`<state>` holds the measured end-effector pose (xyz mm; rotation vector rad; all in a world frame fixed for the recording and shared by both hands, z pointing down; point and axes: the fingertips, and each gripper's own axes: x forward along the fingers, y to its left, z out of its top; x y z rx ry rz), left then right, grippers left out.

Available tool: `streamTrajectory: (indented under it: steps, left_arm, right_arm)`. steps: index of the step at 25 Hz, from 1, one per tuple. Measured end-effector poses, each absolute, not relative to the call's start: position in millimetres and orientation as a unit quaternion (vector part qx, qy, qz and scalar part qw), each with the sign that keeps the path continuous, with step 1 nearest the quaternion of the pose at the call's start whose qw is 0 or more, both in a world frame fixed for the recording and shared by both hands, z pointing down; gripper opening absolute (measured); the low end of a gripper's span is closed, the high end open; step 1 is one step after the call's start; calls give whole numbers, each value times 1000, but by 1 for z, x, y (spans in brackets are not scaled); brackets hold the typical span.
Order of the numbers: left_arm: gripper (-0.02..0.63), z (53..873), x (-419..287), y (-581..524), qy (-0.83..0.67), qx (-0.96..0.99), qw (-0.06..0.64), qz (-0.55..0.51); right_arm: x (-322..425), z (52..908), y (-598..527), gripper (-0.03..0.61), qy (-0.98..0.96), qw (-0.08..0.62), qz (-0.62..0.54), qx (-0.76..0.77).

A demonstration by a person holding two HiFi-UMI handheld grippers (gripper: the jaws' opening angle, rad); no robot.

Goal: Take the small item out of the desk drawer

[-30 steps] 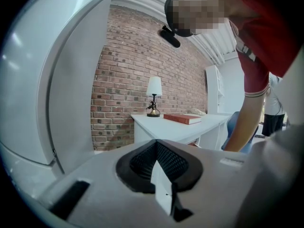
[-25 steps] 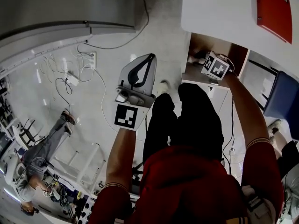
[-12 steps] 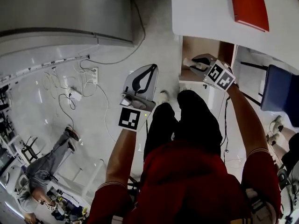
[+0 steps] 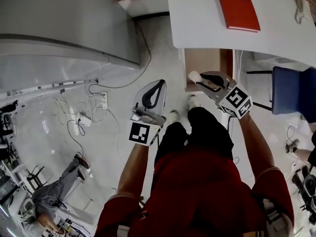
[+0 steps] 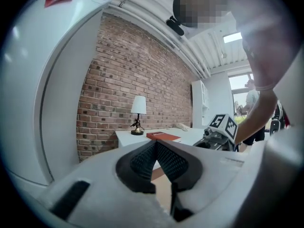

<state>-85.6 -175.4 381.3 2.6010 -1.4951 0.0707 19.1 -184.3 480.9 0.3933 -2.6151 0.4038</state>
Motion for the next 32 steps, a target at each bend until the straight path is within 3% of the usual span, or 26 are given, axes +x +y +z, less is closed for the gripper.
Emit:
streamTrajectory:
  steps: [9,16,32]
  left_arm:
    - [5,325,-65,-155,-472,881,35,1]
    - [5,284,-46,-136,-450,892,20,-22]
    - [5,258,-19,-126,-405,914,2,-31]
  right_arm:
    - [38,359,-167,130,-960,63,140,232]
    - [61,303,-142,130,-955,-28,138,262]
    - [95,272,-117,128,-940,-68,112,316]
